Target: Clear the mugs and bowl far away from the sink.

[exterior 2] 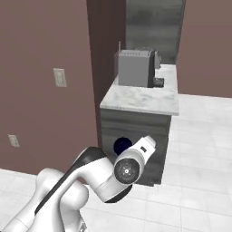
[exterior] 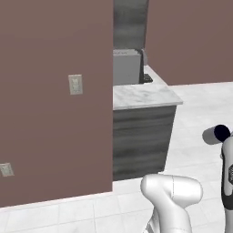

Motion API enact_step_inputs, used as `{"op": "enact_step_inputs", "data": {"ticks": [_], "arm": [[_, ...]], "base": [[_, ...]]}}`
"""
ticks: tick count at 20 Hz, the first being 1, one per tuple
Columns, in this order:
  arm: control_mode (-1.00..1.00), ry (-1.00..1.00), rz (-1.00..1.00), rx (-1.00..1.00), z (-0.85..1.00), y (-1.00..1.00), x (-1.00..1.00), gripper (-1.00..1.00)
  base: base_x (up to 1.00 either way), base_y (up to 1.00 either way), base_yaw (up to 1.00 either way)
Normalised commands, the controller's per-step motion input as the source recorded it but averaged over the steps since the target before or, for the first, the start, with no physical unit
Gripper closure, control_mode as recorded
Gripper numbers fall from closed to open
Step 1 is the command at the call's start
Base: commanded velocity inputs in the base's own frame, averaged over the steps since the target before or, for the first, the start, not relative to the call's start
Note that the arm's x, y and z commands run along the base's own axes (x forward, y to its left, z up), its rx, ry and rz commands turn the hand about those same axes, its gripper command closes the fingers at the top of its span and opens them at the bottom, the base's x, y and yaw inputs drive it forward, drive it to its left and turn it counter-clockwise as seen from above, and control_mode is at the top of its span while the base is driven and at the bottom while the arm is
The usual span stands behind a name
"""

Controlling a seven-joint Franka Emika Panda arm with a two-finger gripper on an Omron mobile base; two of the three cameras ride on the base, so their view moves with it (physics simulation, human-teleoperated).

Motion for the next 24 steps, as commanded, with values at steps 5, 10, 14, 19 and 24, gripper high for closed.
{"op": "enact_step_inputs", "data": {"ticks": [5,10,14,19,24], "arm": [[1.0,0.0,0.0,0.0,0.0,0.0,0.0,1.0],[1.0,0.0,0.0,0.0,0.0,0.0,0.0,1.0],[1.0,0.0,0.0,0.0,0.0,0.0,0.0,1.0],[1.0,0.0,0.0,0.0,0.0,0.0,0.0,1.0],[1.0,0.0,0.0,0.0,0.0,0.0,0.0,1.0]], "base": [[0.38,-0.59,0.04],[0.24,-0.61,0.11],[0.42,-0.44,0.12],[0.7,-0.05,0.12],[0.83,0.0,0.06]]}}
